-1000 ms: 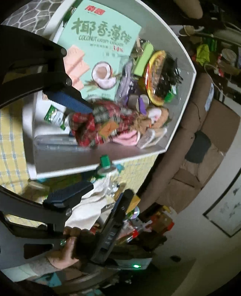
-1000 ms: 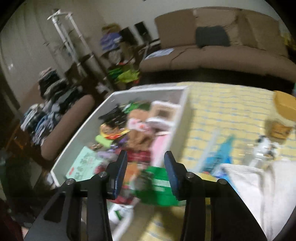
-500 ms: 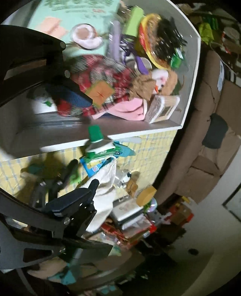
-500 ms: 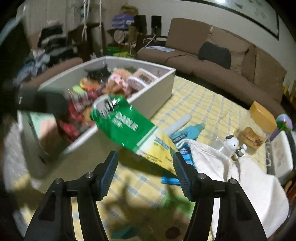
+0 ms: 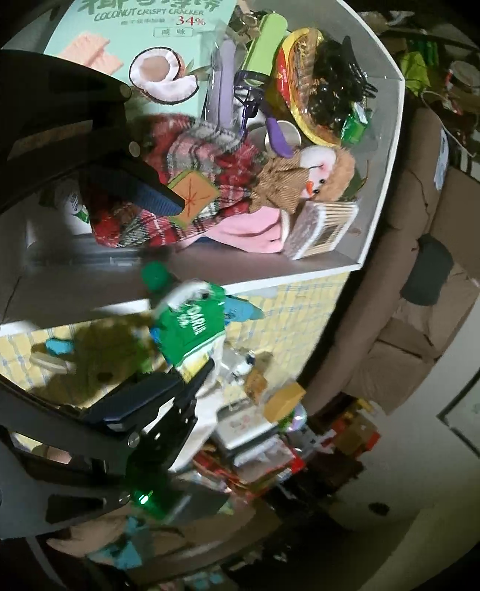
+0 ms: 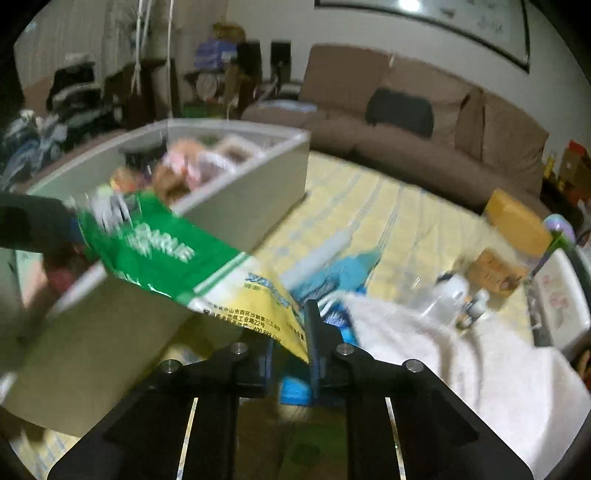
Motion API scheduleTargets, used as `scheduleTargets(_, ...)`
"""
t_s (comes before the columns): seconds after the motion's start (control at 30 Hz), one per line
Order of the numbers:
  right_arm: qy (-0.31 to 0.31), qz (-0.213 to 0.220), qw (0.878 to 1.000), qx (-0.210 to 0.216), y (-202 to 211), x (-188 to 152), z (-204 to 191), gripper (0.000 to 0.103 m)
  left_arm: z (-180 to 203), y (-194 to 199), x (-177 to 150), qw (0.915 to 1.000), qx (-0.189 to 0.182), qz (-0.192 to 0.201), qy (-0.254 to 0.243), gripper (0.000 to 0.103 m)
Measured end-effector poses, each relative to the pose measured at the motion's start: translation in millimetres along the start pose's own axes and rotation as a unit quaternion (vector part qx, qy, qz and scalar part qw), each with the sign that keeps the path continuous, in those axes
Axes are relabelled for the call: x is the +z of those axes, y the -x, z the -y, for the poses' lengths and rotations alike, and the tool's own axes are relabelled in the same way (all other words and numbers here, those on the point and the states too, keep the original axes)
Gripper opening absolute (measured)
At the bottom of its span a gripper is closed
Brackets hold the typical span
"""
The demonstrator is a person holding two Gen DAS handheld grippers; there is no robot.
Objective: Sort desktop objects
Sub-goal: 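Carry the Darlie box in the right gripper and drop it into the white box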
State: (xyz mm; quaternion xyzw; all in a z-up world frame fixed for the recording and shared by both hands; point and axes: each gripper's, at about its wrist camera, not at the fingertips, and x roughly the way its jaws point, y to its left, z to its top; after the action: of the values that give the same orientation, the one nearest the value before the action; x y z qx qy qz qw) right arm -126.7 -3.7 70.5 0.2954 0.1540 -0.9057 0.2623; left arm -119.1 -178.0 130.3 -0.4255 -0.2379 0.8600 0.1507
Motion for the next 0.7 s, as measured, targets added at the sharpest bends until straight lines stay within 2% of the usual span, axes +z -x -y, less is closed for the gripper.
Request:
scheduleTargets(0.13, 0.051, 0.026, 0.998, -0.002, 27.6, 25.6, -13.7, 0.012, -7.8, 12.4, 0.3, 0.9997, -0.018, 0.005, 0.016, 0.087)
scheduleTargets(0.23, 0.083, 0.052, 0.995, 0.012, 51.0, 49.1, -30.4, 0.012, -15.2, 27.8, -1.9, 0.9983, -0.048, 0.013, 0.03, 0.088)
scheduleTargets(0.3, 0.117, 0.064, 0.991, 0.021, 62.8, 63.8, -48.3, 0.012, -17.9, 40.6, -3.6, 0.9978, -0.058, 0.019, 0.025, 0.096)
scheduleTargets(0.43, 0.205, 0.071, 0.975, 0.054, 72.0, 81.1, -86.7, 0.012, -22.0, 64.9, -7.5, 0.9974, -0.069, 0.021, 0.002, 0.096)
scheduleTargets(0.5, 0.246, 0.069, 0.965, 0.063, 72.3, 86.3, -107.7, 0.012, -26.8, 73.6, -10.8, 0.9969, -0.077, 0.019, 0.001, 0.093)
scheduleTargets(0.53, 0.26, 0.071, 0.961, 0.067, 70.7, 88.2, -116.5, 0.012, -28.4, 76.0, -12.6, 0.9968, -0.078, 0.017, 0.003, 0.086)
scheduleTargets(0.6, 0.28, 0.076, 0.954, 0.073, 66.7, 93.7, -131.2, 0.012, -34.2, 80.1, -14.3, 0.9967, -0.079, 0.012, 0.009, 0.079)
scheduleTargets(0.7, 0.298, 0.089, 0.947, 0.082, 56.0, 102.8, -146.7, 0.012, -44.9, 85.3, -16.1, 0.9978, -0.062, 0.017, 0.018, 0.078)
